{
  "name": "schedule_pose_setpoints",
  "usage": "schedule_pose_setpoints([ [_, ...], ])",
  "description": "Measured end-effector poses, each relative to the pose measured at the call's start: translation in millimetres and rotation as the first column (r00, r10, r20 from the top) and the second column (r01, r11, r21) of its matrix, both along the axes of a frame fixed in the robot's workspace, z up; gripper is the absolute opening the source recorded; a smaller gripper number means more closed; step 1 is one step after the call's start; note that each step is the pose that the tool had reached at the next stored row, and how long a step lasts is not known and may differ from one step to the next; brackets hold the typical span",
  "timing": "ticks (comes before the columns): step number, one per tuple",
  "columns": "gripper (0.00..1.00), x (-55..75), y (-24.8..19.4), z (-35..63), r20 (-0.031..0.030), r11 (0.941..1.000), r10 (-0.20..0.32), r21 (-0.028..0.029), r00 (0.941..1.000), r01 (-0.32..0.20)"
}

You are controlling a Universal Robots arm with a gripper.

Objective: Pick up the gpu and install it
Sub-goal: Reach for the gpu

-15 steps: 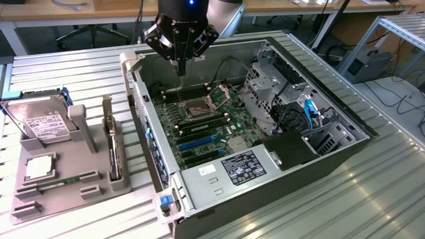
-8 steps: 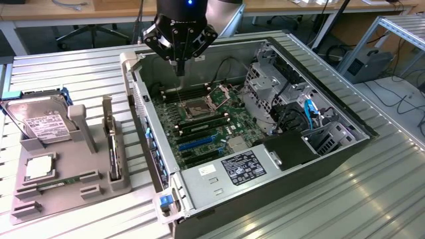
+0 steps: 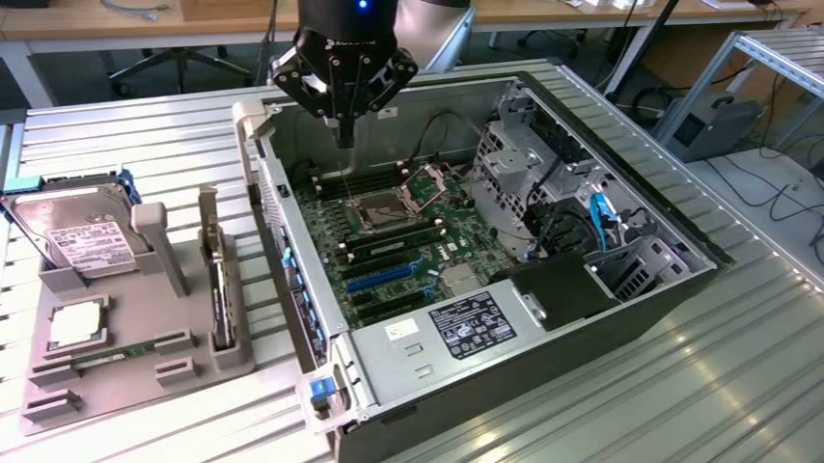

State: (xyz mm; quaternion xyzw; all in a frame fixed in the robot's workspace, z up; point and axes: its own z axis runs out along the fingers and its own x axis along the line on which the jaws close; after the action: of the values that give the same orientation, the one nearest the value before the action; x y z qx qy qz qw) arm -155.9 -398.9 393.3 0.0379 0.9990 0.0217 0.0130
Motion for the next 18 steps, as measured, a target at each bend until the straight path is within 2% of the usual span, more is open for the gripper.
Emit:
schedule_pose_setpoints([
  [18, 0.11, -6.7, 0.0, 0.0, 0.0, 1.0, 0.0, 0.0, 1.0, 0.0],
])
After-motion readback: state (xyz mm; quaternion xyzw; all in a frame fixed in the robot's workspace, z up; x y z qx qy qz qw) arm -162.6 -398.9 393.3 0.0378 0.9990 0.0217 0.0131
